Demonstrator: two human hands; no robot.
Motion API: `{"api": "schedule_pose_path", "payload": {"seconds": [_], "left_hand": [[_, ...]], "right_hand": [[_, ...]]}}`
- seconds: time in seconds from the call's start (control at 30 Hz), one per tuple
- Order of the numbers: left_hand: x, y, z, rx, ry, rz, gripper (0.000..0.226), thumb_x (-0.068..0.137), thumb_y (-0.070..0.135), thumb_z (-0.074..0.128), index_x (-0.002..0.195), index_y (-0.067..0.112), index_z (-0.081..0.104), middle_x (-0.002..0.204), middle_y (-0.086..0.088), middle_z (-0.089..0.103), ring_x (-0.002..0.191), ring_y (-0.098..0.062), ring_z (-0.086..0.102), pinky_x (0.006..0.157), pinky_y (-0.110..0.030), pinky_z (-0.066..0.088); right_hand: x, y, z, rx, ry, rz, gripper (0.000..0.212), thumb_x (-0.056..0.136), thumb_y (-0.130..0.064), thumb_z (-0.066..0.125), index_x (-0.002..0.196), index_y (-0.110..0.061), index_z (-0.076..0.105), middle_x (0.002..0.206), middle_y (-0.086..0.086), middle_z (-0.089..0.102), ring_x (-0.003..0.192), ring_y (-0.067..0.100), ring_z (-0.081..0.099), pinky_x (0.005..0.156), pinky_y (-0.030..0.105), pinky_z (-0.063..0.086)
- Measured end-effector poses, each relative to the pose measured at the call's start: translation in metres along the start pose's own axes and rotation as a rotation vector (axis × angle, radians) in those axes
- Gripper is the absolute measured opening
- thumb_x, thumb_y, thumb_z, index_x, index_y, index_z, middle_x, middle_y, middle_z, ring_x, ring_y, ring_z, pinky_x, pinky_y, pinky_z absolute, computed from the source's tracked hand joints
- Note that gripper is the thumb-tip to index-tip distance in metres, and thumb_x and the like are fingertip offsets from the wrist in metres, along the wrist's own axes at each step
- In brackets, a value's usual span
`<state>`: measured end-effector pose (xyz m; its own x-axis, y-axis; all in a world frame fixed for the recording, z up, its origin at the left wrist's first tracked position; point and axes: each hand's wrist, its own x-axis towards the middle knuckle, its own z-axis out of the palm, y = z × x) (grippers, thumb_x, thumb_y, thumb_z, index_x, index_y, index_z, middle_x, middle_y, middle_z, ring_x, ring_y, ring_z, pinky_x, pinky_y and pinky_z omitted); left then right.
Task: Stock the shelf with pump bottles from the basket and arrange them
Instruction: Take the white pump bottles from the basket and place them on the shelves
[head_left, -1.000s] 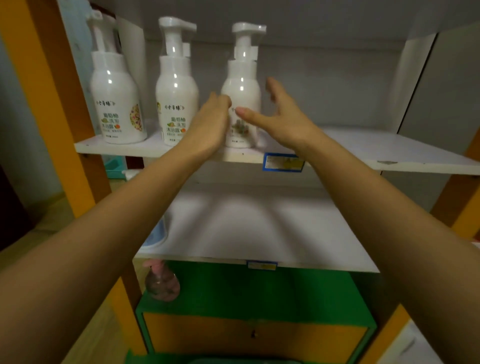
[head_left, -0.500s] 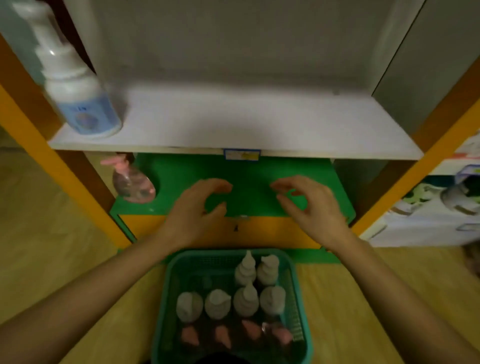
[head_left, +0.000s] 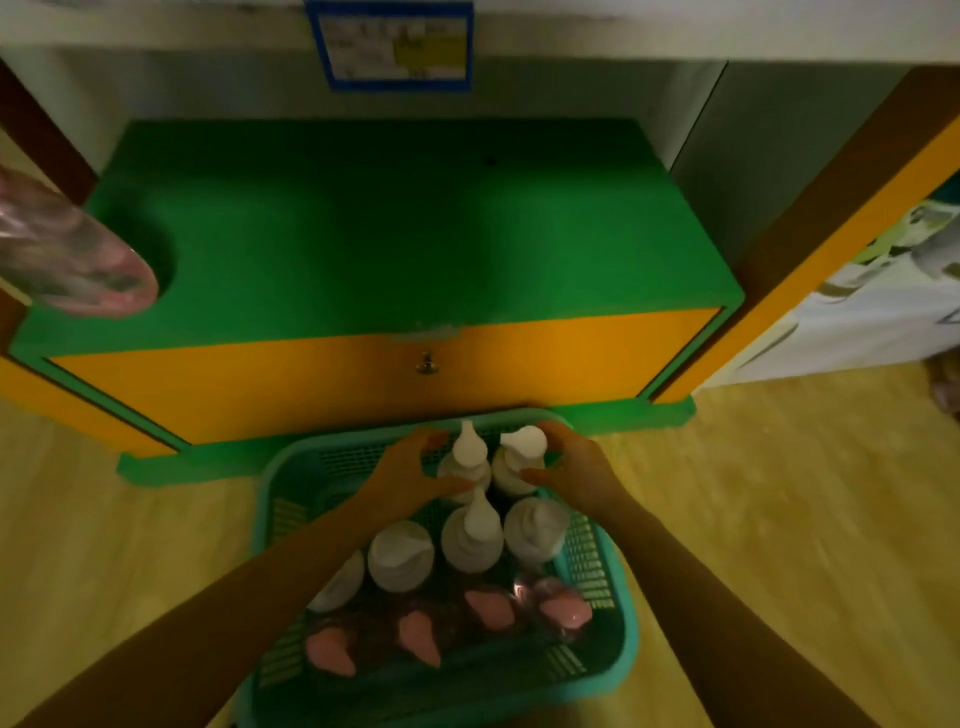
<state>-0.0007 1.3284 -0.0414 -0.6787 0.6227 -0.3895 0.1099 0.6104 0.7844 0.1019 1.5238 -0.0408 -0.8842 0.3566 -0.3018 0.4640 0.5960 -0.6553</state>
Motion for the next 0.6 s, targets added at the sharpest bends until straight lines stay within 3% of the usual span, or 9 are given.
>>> {"api": "schedule_pose_path", "payload": {"seconds": [0.13,0.27,0.4,0.5,0.6], "left_hand": [[0.008,-0.008,0.006,-0.072,0.064,0.135,0.054,0.075,0.017,0.073,0.124,0.012,0.052,0.126,0.003,0.054,0.119,-0.019,0.051,0.097,-0.027,0.039],[0.016,-0.001,0.017,-0.111,0.094,0.17,0.057,0.076,0.011,0.071,0.127,0.006,0.049,0.13,-0.01,0.056,0.119,-0.022,0.052,0.097,-0.025,0.039],[0.013,0.013,0.007,-0.138,0.115,0.205,0.051,0.079,0.009,0.067,0.127,0.006,0.048,0.13,-0.01,0.056,0.119,-0.02,0.051,0.097,-0.023,0.038],[0.004,0.04,-0.016,-0.178,0.128,0.289,0.047,0.079,0.009,0.066,0.123,0.009,0.05,0.123,-0.002,0.057,0.111,-0.009,0.052,0.087,-0.008,0.042],[-0.015,0.077,-0.043,-0.23,0.143,0.369,0.039,0.08,0.014,0.066,0.114,0.027,0.053,0.112,0.016,0.059,0.098,0.011,0.057,0.079,-0.005,0.046]], "right_hand": [[0.005,0.008,0.012,0.098,0.121,-0.004,0.045,0.073,-0.022,0.076,0.114,-0.015,0.06,0.111,0.006,0.067,0.094,0.014,0.058,0.072,0.022,0.04],[0.007,0.004,0.018,0.135,0.178,-0.013,0.04,0.074,-0.021,0.075,0.11,-0.013,0.06,0.108,0.007,0.068,0.093,0.017,0.058,0.073,0.026,0.041],[0.0,-0.006,0.005,0.128,0.223,-0.045,0.041,0.074,-0.023,0.075,0.111,-0.012,0.061,0.107,0.008,0.069,0.092,0.018,0.061,0.074,0.032,0.049],[-0.012,-0.026,-0.024,0.121,0.261,-0.134,0.041,0.076,-0.027,0.073,0.113,-0.015,0.06,0.104,0.006,0.069,0.092,0.021,0.064,0.076,0.039,0.052],[-0.028,-0.06,-0.064,0.138,0.28,-0.239,0.037,0.079,-0.032,0.069,0.112,-0.02,0.059,0.101,-0.003,0.067,0.093,0.016,0.064,0.08,0.04,0.054]]}}
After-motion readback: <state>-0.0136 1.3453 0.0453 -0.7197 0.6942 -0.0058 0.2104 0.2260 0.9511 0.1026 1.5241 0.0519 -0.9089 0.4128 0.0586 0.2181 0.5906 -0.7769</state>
